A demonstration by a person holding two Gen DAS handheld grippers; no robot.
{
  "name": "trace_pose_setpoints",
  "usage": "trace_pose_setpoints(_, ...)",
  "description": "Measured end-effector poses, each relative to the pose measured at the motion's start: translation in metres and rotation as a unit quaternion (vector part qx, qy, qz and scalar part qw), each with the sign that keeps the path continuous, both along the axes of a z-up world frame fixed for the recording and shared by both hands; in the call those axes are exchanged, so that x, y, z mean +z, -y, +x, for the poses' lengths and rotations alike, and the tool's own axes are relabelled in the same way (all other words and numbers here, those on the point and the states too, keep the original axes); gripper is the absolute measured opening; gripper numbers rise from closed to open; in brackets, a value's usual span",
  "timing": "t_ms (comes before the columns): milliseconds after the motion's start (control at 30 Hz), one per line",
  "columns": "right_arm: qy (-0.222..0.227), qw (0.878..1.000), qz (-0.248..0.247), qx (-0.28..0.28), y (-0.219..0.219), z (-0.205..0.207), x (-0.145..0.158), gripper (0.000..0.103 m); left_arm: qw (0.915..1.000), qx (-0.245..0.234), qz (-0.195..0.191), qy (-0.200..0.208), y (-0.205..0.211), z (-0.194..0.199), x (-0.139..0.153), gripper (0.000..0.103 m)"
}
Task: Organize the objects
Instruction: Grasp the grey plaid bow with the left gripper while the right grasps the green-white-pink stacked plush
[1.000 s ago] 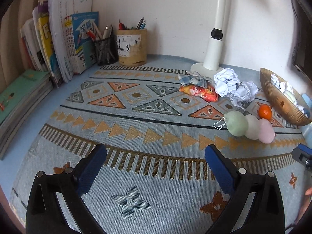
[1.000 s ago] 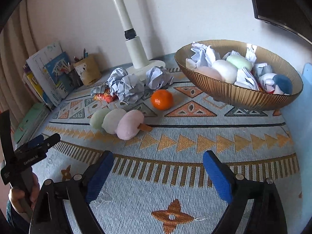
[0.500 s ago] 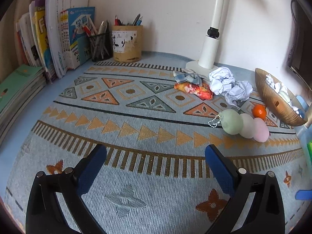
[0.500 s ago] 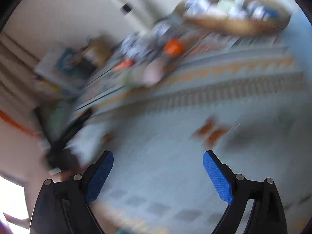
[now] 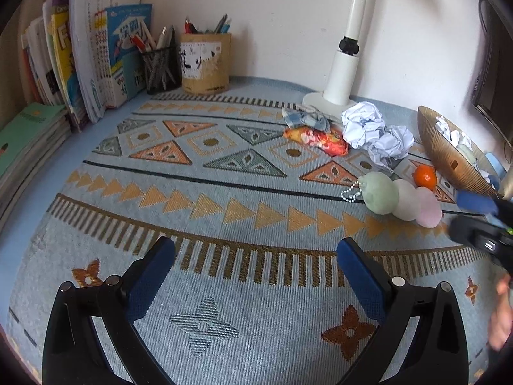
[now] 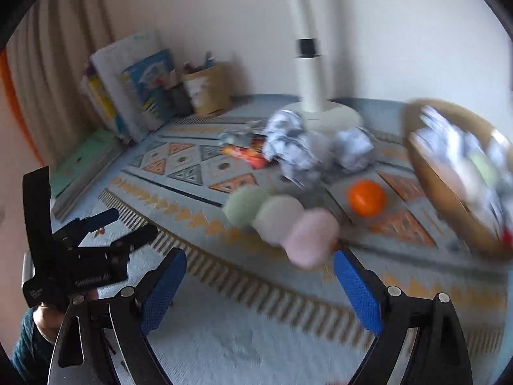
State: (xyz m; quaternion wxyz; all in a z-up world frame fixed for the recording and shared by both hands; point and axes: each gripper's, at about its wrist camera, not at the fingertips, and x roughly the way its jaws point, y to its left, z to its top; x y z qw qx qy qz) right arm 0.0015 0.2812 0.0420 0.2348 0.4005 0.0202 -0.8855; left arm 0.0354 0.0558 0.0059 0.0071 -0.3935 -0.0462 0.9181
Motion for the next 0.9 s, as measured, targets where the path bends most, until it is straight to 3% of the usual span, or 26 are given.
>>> trace_pose_setpoints(100,-0.010,0.999,0.032,0.031,0.014,-0.020,-0.009,0.093,0.9999,0.001,0.016,0.005,0.003,-0.001,0.001,0.101)
trace_pose_setpoints(200,0.008,0.997,0.052,0.062,0.028,-0.036,-0.022,0.093,0.9980,-0.034,0.050,0.021,0.009,-0.024,0.018,0.101)
trace_pose_setpoints(333,0.005,0.995,0.063,0.077,0.032,-0.049,-0.031,0.093,0.9963,-0.063,0.057,-0.015,0.005,-0.072,0.056,0.101)
trace_pose_setpoints(400,0.000,0.995,0.061,0.074,0.029,-0.050,-0.034,0.093,0.9915,-0.108,0.070,0.018,-0.010,-0.113,0.054,0.101)
trace_pose_setpoints(500,0.001,0.996,0.064,0.064,0.026,-0.055,-0.039,0.093,0.9935,-0.099,0.053,0.019,-0.027,-0.151,0.040,0.100)
trace_pose_setpoints(600,0.004,0.997,0.058,0.059,0.025,-0.059,-0.039,0.093,0.9915,-0.127,-0.003,0.026,-0.052,-0.176,0.020,0.084)
trace_pose_setpoints(700,0.001,0.997,0.068,0.037,0.024,-0.061,-0.040,0.093,0.9894,-0.139,-0.028,0.032,-0.064,-0.185,0.011,0.065)
trace_pose_setpoints(767,0.007,0.997,0.073,0.034,0.025,-0.063,-0.042,0.093,0.9895,-0.139,-0.018,0.034,-0.064,-0.189,0.008,0.033)
trace_pose_setpoints(800,0.009,0.997,0.074,0.038,0.027,-0.063,-0.043,0.087,0.9899,-0.135,-0.017,0.037,-0.063,-0.189,0.006,0.026)
trace_pose_setpoints(833,0.007,0.996,0.073,0.047,0.029,-0.062,-0.043,0.079,0.9905,-0.132,-0.018,0.034,-0.060,-0.187,0.007,0.027)
trace_pose_setpoints(867,0.000,0.995,0.081,0.052,0.032,-0.058,-0.043,0.060,0.9912,-0.128,-0.017,0.028,-0.057,-0.183,0.009,0.026)
trace_pose_setpoints(900,-0.004,0.995,0.083,0.057,0.033,-0.056,-0.043,0.054,0.9922,-0.122,-0.013,0.023,-0.052,-0.179,0.011,0.026)
